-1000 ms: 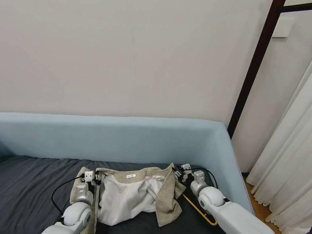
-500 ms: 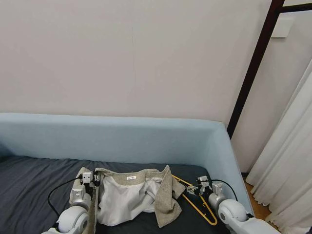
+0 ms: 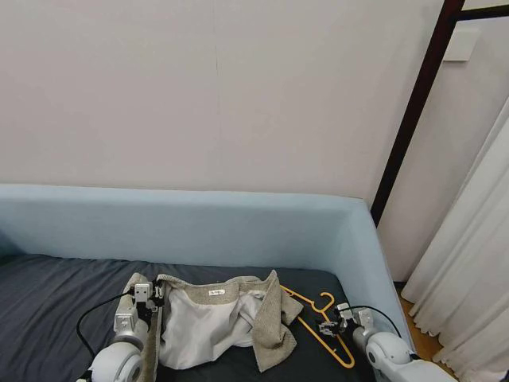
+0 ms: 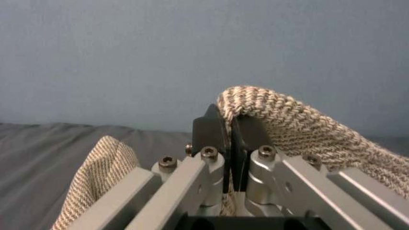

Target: Pick up the clothes from the sofa and hang them on the clothes hanger.

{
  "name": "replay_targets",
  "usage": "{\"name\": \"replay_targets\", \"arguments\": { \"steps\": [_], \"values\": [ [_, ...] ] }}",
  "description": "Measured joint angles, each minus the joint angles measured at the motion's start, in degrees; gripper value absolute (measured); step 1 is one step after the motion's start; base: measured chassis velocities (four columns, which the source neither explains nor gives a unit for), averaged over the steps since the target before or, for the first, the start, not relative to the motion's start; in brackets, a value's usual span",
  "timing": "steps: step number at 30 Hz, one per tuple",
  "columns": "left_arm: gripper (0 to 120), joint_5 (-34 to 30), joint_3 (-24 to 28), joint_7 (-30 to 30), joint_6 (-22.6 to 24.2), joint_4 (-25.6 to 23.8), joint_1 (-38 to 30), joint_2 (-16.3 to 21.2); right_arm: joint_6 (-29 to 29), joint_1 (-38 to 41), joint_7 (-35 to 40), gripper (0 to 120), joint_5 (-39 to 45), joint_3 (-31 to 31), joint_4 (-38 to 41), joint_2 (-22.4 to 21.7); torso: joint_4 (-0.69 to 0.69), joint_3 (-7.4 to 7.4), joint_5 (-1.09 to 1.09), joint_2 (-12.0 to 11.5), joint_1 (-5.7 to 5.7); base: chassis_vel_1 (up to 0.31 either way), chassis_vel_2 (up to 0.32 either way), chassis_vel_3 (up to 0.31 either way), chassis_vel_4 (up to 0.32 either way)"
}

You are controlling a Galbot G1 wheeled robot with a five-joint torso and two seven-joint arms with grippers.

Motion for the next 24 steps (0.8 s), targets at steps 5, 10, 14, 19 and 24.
{"name": "replay_targets", "arguments": {
  "steps": [5,10,14,19,24],
  "values": [
    [0,0.09,0.36,0.02,-0.01,0.04,0.07,-0.37,0.77,0.93,-1.07,100,-1.15,0.75,-5.87,2.92,-0.02,0.01,0.01,0.0,0.0,0.0,0.0,0.0,0.0],
    [0,0.41,0.34,0.01,-0.05,0.11,0.06,-0.59,1.29,1.05,-1.73,88,-1.2,1.68,-7.15,3.79,0.0,0.0,0.0,0.0,0.0,0.0,0.0,0.0,0.0],
    [0,1.07,0.18,0.3,-0.57,0.52,0.64,-1.06,1.98,0.5,-2.22,70,-1.45,1.86,-6.71,3.68,-0.01,0.0,-0.01,0.0,0.0,0.0,0.0,0.0,0.0],
    [0,1.15,0.28,0.36,-0.61,0.57,0.69,-1.28,2.42,0.09,-2.76,52,-2.11,1.82,-6.38,3.4,0.0,0.0,0.0,0.0,0.0,0.0,0.0,0.0,0.0],
    [0,1.0,0.4,0.34,-0.58,0.32,0.64,-1.36,2.72,0.05,-3.04,34,-2.27,1.6,-6.16,3.09,-0.01,0.0,0.01,0.0,0.0,0.0,0.0,0.0,0.0]
  ]
}}
